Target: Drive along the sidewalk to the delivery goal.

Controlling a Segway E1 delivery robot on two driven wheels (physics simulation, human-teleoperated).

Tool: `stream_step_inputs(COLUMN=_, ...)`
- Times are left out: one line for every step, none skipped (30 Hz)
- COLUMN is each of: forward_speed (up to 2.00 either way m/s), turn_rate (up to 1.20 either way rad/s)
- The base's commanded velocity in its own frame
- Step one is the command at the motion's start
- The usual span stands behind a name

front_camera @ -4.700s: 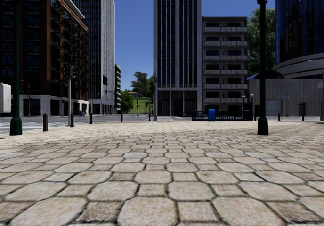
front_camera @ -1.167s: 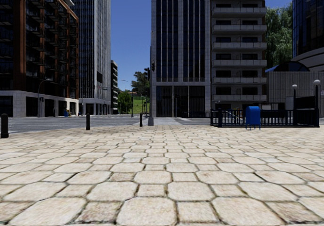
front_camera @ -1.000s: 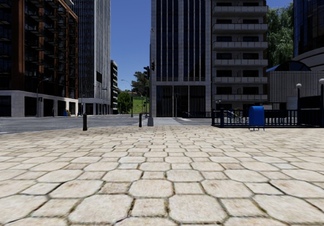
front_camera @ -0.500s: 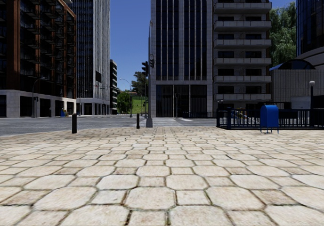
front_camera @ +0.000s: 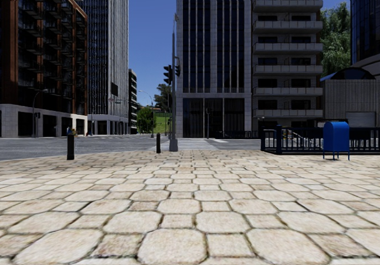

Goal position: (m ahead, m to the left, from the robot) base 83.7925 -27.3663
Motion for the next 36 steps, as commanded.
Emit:
stream_step_inputs(forward_speed=1.97, turn_rate=0.00)
stream_step_inputs(forward_speed=1.97, turn_rate=0.00)
stream_step_inputs(forward_speed=1.97, turn_rate=0.00)
stream_step_inputs(forward_speed=1.97, turn_rate=0.00)
stream_step_inputs(forward_speed=1.97, turn_rate=0.00)
stream_step_inputs(forward_speed=1.97, turn_rate=0.00)
stream_step_inputs(forward_speed=1.97, turn_rate=0.00)
stream_step_inputs(forward_speed=1.97, turn_rate=0.00)
stream_step_inputs(forward_speed=1.97, turn_rate=0.00)
stream_step_inputs(forward_speed=1.97, turn_rate=0.00)
stream_step_inputs(forward_speed=1.97, turn_rate=0.00)
stream_step_inputs(forward_speed=1.97, turn_rate=0.00)
stream_step_inputs(forward_speed=1.97, turn_rate=0.00)
stream_step_inputs(forward_speed=1.97, turn_rate=0.00)
stream_step_inputs(forward_speed=1.97, turn_rate=0.00)
stream_step_inputs(forward_speed=1.97, turn_rate=-0.02)
stream_step_inputs(forward_speed=1.97, turn_rate=-0.02)
stream_step_inputs(forward_speed=1.97, turn_rate=-0.04)
stream_step_inputs(forward_speed=1.97, turn_rate=-0.08)
stream_step_inputs(forward_speed=1.97, turn_rate=-0.10)
stream_step_inputs(forward_speed=1.97, turn_rate=-0.15)
stream_step_inputs(forward_speed=1.97, turn_rate=-0.18)
stream_step_inputs(forward_speed=1.97, turn_rate=-0.19)
stream_step_inputs(forward_speed=1.97, turn_rate=-0.19)
stream_step_inputs(forward_speed=1.97, turn_rate=-0.19)
stream_step_inputs(forward_speed=1.97, turn_rate=-0.19)
stream_step_inputs(forward_speed=1.97, turn_rate=-0.19)
stream_step_inputs(forward_speed=1.97, turn_rate=-0.19)
stream_step_inputs(forward_speed=1.97, turn_rate=-0.19)
stream_step_inputs(forward_speed=1.97, turn_rate=-0.19)
stream_step_inputs(forward_speed=1.97, turn_rate=-0.19)
stream_step_inputs(forward_speed=1.97, turn_rate=-0.19)
stream_step_inputs(forward_speed=1.97, turn_rate=-0.11)
stream_step_inputs(forward_speed=1.97, turn_rate=-0.07)
stream_step_inputs(forward_speed=1.97, turn_rate=-0.05)
stream_step_inputs(forward_speed=1.97, turn_rate=-0.05)
